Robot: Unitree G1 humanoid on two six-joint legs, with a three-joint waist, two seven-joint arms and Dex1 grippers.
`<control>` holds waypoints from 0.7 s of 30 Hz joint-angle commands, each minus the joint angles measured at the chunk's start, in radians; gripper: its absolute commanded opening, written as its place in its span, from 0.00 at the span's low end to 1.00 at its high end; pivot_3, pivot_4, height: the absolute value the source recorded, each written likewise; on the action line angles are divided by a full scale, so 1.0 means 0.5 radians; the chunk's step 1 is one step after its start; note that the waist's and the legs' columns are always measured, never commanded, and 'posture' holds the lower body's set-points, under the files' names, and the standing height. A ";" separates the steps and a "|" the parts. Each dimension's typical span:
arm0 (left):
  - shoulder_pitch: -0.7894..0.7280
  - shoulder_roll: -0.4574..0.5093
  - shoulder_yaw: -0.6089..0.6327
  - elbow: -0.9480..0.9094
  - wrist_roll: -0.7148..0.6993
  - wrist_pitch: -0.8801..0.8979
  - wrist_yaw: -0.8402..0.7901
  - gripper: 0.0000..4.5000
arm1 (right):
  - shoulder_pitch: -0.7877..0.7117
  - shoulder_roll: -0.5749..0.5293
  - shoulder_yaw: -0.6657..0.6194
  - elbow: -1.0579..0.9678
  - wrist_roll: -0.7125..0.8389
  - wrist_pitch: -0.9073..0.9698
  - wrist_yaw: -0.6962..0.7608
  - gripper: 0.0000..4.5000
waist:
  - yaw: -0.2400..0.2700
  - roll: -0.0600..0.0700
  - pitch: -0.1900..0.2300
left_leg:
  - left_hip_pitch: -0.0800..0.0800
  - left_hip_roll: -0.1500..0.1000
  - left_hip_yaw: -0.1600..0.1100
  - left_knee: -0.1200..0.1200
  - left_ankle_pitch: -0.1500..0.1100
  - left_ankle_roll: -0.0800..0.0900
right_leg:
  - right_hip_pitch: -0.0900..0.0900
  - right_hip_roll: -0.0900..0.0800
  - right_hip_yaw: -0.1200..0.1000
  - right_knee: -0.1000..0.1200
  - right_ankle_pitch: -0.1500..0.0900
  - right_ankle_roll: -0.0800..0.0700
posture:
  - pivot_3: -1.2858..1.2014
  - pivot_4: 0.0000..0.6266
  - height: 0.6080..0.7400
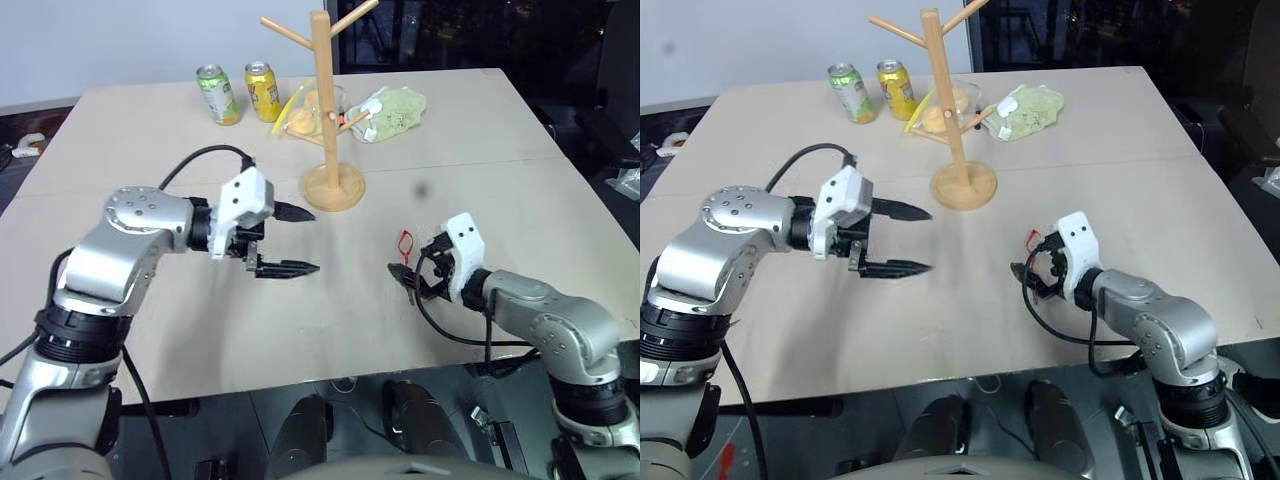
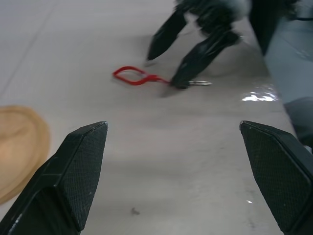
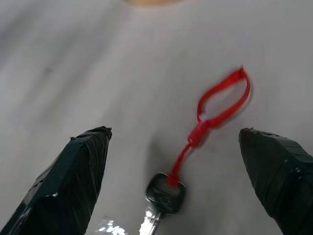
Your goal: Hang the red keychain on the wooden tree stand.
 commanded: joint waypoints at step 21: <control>-0.076 -0.073 -0.022 -0.001 0.056 -0.102 -0.028 1.00 | 0.011 -0.102 0.511 0.228 -0.647 -0.683 0.308 0.07 | -0.035 0.000 0.000 | 0.006 0.003 -0.001 0.005 0.000 0.001 | 0.006 0.005 0.000 0.002 0.000 0.000 | 0.52 0.24 1.00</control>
